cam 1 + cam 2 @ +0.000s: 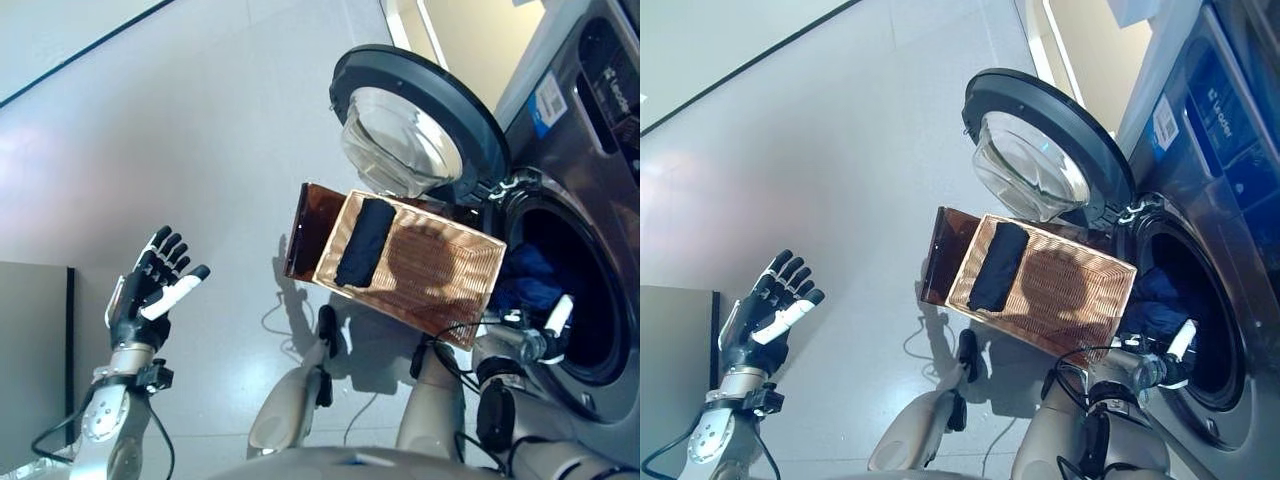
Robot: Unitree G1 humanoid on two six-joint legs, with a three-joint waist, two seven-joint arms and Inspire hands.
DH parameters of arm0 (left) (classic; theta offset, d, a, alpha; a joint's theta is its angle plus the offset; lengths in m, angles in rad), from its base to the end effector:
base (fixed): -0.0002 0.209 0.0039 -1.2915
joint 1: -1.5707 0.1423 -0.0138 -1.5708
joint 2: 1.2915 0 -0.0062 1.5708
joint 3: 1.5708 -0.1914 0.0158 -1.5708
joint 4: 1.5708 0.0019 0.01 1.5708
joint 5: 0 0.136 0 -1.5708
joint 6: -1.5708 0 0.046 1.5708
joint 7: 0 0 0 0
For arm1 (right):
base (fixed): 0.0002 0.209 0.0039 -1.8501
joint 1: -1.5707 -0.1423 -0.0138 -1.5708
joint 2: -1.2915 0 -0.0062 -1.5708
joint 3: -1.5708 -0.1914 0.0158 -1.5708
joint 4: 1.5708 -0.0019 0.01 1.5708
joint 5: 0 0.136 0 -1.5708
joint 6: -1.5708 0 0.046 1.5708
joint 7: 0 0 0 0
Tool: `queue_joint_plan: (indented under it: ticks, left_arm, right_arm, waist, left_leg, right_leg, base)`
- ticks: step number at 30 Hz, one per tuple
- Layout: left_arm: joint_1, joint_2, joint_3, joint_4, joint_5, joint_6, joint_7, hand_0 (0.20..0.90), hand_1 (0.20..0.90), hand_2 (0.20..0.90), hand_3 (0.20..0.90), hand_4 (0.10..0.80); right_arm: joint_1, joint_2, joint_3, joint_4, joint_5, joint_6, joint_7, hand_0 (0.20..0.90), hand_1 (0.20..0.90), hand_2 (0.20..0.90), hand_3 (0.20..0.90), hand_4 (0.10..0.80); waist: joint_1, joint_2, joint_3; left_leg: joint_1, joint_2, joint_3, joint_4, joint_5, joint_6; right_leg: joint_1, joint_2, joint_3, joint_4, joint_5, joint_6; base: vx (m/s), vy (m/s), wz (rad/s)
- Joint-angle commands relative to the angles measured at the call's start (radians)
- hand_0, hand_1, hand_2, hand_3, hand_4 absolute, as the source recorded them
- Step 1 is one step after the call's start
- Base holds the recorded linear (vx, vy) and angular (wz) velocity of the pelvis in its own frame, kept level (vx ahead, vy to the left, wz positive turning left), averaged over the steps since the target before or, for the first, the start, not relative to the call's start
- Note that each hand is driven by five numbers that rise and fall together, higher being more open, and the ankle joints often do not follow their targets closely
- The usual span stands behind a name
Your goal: Pick up the clothes and place them into the washing machine
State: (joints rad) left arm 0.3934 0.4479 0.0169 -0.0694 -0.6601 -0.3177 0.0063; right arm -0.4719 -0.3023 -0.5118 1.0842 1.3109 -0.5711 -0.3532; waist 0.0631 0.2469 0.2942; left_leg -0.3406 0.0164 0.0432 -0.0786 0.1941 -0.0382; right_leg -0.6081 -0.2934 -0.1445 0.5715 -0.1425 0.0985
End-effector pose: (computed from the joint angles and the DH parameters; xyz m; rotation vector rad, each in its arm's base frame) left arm 0.1127 0.2524 0.0255 -0.1857 -0.0182 0.1628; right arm 0.2293 -0.2961 -0.0063 1.1537 -0.1162 -1.4097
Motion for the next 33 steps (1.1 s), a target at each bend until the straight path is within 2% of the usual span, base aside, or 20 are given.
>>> queue_joint_plan:
  ticks: [1, 3, 4, 6, 10, 16, 19, 25, 31, 32, 33]
  left_arm:
    - [-0.007, 0.015, 0.038, -0.042, -0.010, -0.130, 0.018, 0.900, 0.900, 0.900, 0.900, 0.800]
    - [-0.002, 0.048, 0.024, -0.065, -0.013, -0.133, 0.005, 0.900, 0.900, 0.900, 0.900, 0.800]
    - [-0.004, 0.046, 0.023, -0.066, -0.014, -0.134, 0.005, 0.900, 0.900, 0.900, 0.900, 0.800]
    - [0.003, 0.067, 0.012, -0.082, -0.018, -0.131, -0.013, 0.900, 0.900, 0.900, 0.900, 0.800]
    - [0.004, 0.073, 0.003, -0.096, -0.028, -0.124, -0.025, 0.900, 0.900, 0.900, 0.900, 0.800]
    - [0.013, 0.089, 0.005, -0.101, -0.038, -0.117, -0.030, 0.900, 0.900, 0.900, 0.900, 0.800]
    - [0.021, 0.095, 0.016, -0.112, -0.040, -0.114, -0.030, 0.900, 0.900, 0.900, 0.900, 0.800]
    - [0.021, 0.098, 0.034, -0.111, -0.039, -0.121, -0.023, 0.900, 0.900, 0.900, 0.900, 0.800]
    - [0.009, 0.091, 0.038, -0.105, -0.030, -0.133, -0.012, 0.900, 0.900, 0.900, 0.900, 0.800]
    - [0.005, 0.083, 0.040, -0.097, -0.030, -0.135, -0.008, 0.900, 0.900, 0.900, 0.900, 0.800]
    - [0.006, 0.084, 0.041, -0.096, -0.030, -0.136, -0.008, 0.900, 0.900, 0.900, 0.900, 0.800]
  right_arm:
    - [-0.058, -0.112, -0.024, 0.000, -0.068, -0.091, -0.050, 0.200, 0.200, 0.200, 0.200, 0.300]
    - [-0.127, -0.250, -0.026, 0.010, -0.156, -0.078, -0.147, 0.200, 0.200, 0.200, 0.200, 0.300]
    - [-0.131, -0.254, -0.026, 0.010, -0.162, -0.075, -0.153, 0.200, 0.200, 0.200, 0.200, 0.300]
    - [-0.173, -0.350, -0.026, 0.015, -0.181, -0.059, -0.178, 0.200, 0.200, 0.200, 0.200, 0.300]
    - [-0.194, -0.440, -0.019, 0.012, -0.199, -0.059, -0.196, 0.200, 0.200, 0.200, 0.200, 0.300]
    - [-0.232, -0.606, -0.045, 0.033, -0.239, -0.076, -0.290, 0.200, 0.200, 0.200, 0.200, 0.300]
    - [-0.226, -0.657, -0.052, 0.065, -0.259, -0.071, -0.329, 0.200, 0.200, 0.200, 0.200, 0.300]
    - [-0.207, -0.653, -0.040, 0.060, -0.273, -0.074, -0.323, 0.200, 0.200, 0.200, 0.200, 0.300]
    - [-0.185, -0.566, -0.026, 0.022, -0.282, -0.097, -0.300, 0.200, 0.200, 0.200, 0.200, 0.300]
    - [-0.170, -0.534, -0.019, 0.021, -0.291, -0.092, -0.290, 0.516, 0.516, 0.516, 0.516, 0.525]
    - [-0.167, -0.528, -0.020, 0.016, -0.292, -0.093, -0.291, 0.650, 0.650, 0.650, 0.650, 0.622]
  waist:
    - [-0.002, 0.023, -0.009]
    - [0.007, 0.042, -0.013]
    - [0.008, 0.046, -0.011]
    - [0.013, 0.061, -0.012]
    - [0.013, 0.073, -0.007]
    - [0.016, 0.093, -0.013]
    - [0.018, 0.101, -0.017]
    - [0.012, 0.105, -0.025]
    - [0.010, 0.106, -0.031]
    - [0.010, 0.107, -0.032]
    - [0.009, 0.105, -0.032]
  left_leg:
    - [0.041, 0.072, -0.039, -0.009, -0.051, -0.121]
    - [0.039, 0.069, -0.043, -0.009, -0.056, -0.124]
    - [0.035, 0.070, -0.043, -0.009, -0.048, -0.124]
    - [0.036, 0.072, -0.041, -0.009, -0.050, -0.127]
    - [0.029, 0.077, -0.040, -0.009, -0.038, -0.130]
    - [0.022, 0.079, -0.044, -0.009, -0.034, -0.135]
    - [0.015, 0.082, -0.046, -0.009, -0.032, -0.134]
    - [0.018, 0.080, -0.043, -0.009, -0.035, -0.133]
    - [0.020, 0.077, -0.040, -0.009, -0.039, -0.129]
    - [0.021, 0.076, -0.038, -0.009, -0.039, -0.128]
    - [0.021, 0.076, -0.038, -0.009, -0.039, -0.128]
  right_leg:
    - [0.042, -0.070, 0.090, -0.144, 0.111, 0.111]
    - [0.036, -0.076, 0.094, -0.130, 0.087, 0.113]
    - [0.033, -0.074, 0.095, -0.132, 0.097, 0.112]
    - [0.030, -0.076, 0.095, -0.117, 0.079, 0.114]
    - [0.018, -0.072, 0.098, -0.106, 0.083, 0.112]
    - [0.008, -0.072, 0.095, -0.084, 0.071, 0.114]
    - [0.005, -0.069, 0.089, -0.084, 0.076, 0.112]
    - [0.000, -0.071, 0.091, -0.078, 0.079, 0.113]
    - [-0.003, -0.073, 0.099, -0.084, 0.085, 0.112]
    - [-0.003, -0.073, 0.099, -0.083, 0.085, 0.111]
    - [-0.002, -0.072, 0.099, -0.084, 0.085, 0.111]
  base:
    - [0.010, 0.001, -0.04]
    - [-0.011, -0.001, -0.04]
    - [0.000, 0.000, 0.00]
    - [-0.003, 0.006, 0.07]
    - [-0.023, -0.007, 0.02]
    - [-0.003, -0.001, 0.01]
    - [-0.001, -0.001, 0.01]
    - [0.007, 0.005, 0.02]
    - [0.000, 0.000, 0.00]
    - [0.000, 0.000, 0.00]
    - [0.000, 0.000, 0.00]
